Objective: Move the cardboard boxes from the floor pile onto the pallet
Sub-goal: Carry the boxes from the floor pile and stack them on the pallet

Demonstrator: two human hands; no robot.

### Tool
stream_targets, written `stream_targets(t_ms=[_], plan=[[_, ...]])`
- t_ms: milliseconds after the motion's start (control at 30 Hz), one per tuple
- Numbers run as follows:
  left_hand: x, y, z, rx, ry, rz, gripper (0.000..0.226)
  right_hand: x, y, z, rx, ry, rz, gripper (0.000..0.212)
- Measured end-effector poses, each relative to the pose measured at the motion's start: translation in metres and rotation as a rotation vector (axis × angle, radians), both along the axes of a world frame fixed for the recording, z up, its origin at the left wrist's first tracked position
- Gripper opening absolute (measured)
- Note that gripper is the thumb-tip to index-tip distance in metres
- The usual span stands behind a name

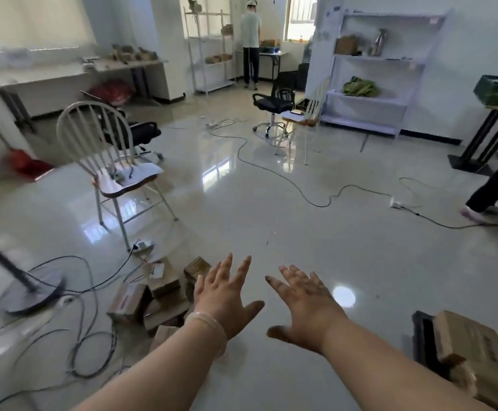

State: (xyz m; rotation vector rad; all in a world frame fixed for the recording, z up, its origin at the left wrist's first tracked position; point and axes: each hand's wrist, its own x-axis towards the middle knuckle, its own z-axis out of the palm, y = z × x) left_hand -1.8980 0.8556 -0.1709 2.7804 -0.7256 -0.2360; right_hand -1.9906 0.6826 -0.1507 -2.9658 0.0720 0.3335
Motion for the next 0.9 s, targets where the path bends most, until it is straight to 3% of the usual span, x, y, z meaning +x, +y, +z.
stream_targets(t_ms=[533,900], plan=[[0.158,-0.113,0.011,0.03,0.1,0.379,0.088,0.242,-0.154,0.004,-0.023,0.0,0.33,0.099],[0.242,-0.062,-0.015,0.014,0.132,0.602,0.088,0.37,-0.093,-0.025,-0.028,0.092,0.556,0.095]])
